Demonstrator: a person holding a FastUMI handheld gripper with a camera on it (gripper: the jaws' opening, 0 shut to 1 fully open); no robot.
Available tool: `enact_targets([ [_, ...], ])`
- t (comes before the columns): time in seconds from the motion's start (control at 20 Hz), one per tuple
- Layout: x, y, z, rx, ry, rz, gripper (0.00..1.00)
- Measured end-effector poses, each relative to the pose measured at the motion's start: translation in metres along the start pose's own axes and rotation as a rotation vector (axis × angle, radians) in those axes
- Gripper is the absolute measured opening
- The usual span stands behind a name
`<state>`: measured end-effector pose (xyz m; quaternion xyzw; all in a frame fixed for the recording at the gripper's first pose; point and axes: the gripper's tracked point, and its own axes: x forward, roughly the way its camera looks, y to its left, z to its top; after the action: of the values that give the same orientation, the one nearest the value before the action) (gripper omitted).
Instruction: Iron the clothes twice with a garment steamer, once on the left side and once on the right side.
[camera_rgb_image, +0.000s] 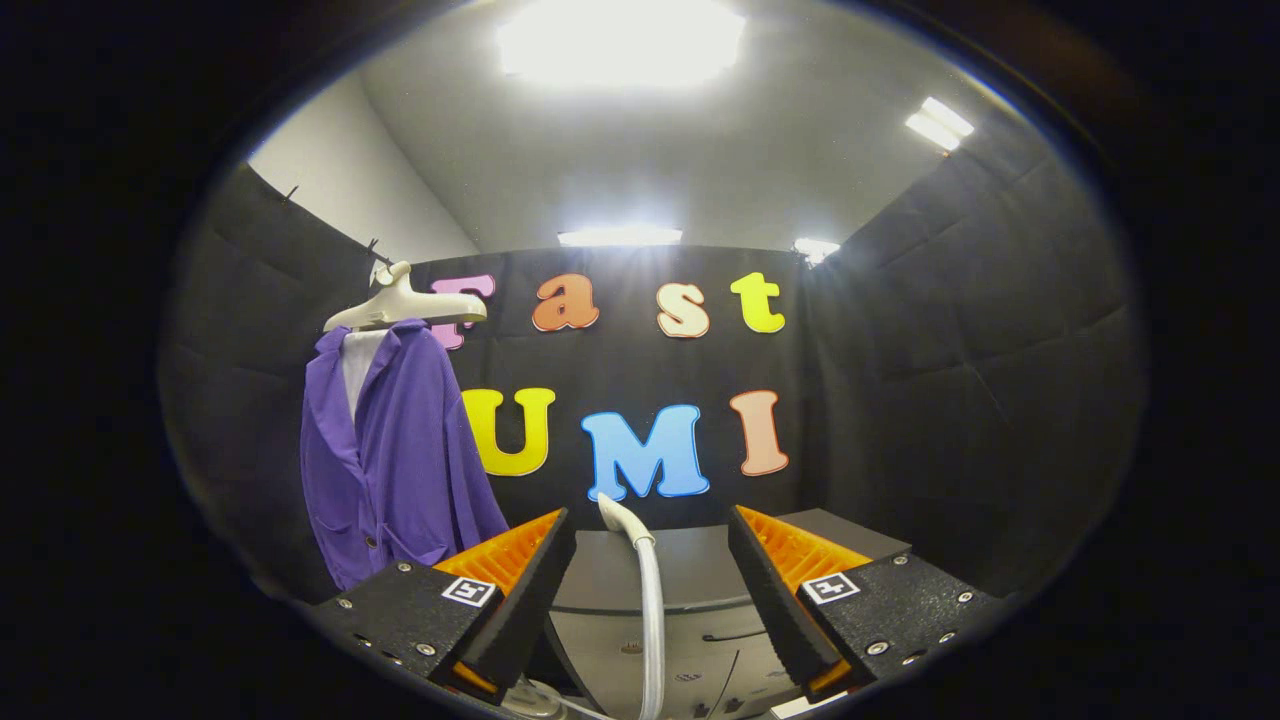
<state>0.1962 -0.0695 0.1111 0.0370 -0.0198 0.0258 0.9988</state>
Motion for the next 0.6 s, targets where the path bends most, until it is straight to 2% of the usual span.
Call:
enact_targets([
  [0.6, 0.121, -0.019, -0.007, 0.075, 0.132, 0.118, 0.94],
])
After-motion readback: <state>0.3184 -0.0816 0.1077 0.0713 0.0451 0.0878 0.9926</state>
